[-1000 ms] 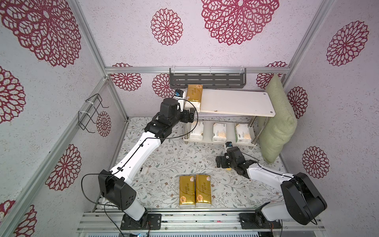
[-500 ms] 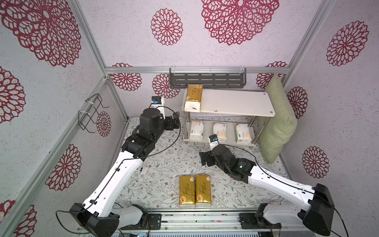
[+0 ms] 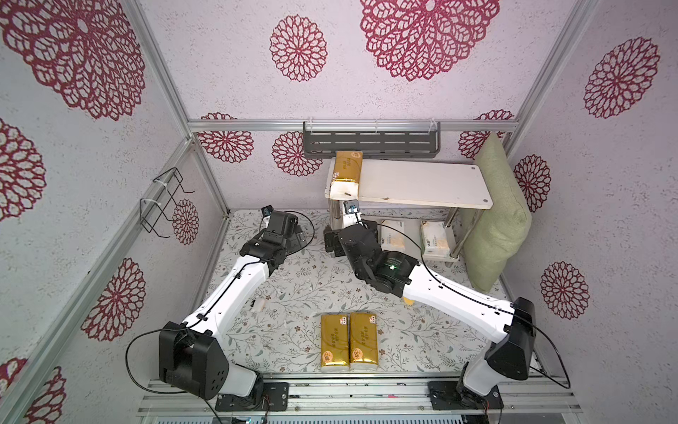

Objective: Place the tissue boxes on the shelf by color
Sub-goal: Adjust the box of tissues on the shelf.

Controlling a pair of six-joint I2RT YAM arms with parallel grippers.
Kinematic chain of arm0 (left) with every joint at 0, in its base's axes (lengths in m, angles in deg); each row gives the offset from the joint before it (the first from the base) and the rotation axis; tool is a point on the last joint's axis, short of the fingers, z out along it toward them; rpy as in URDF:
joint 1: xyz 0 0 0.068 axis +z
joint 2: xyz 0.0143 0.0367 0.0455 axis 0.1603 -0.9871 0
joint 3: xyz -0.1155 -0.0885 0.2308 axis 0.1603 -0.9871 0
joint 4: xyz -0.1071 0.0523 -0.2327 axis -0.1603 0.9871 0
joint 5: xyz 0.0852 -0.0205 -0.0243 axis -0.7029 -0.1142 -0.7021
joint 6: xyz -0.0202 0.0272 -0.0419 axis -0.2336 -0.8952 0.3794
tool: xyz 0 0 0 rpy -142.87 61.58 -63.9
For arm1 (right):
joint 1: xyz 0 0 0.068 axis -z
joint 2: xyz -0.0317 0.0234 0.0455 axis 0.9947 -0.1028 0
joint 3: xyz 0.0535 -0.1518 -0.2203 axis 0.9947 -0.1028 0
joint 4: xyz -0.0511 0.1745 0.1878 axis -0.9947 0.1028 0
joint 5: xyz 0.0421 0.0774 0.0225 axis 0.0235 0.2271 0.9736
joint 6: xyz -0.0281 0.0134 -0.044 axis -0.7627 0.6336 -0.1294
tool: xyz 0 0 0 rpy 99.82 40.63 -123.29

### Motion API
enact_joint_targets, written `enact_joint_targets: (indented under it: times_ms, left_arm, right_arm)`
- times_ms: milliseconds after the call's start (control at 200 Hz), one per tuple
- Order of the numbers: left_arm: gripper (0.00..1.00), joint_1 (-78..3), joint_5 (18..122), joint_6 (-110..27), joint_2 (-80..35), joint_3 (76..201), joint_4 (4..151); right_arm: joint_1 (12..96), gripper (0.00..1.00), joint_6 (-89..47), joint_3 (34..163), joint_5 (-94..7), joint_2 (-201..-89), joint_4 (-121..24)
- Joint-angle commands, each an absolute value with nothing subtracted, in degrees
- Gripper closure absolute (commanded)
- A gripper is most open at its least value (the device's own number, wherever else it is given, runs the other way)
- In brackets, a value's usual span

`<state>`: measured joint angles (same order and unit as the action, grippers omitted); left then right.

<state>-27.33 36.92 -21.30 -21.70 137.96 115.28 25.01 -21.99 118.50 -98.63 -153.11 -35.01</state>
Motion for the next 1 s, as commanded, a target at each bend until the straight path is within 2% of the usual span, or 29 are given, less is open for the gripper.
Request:
enact_joint_targets:
  times_ms: [0,685,990]
  left_arm:
    - [0.03,-26.46,35.54,-19.21,-18.95,136.73,113.04]
    - [0.03,-25.46,38.14,-18.21,-18.28,133.18,110.22]
    - [0.03,-25.41,38.20,-18.26,-18.22,133.23,110.02]
  right_arm:
    - [24.86,0.01,-24.57,125.39,-103.57,-154.63,-32.72]
    - [25.41,0.01,-31.92,138.89,-108.49,-161.91,-37.53]
    - [27.61,0.01,-31.78,139.24,-108.82,-163.21,-39.56]
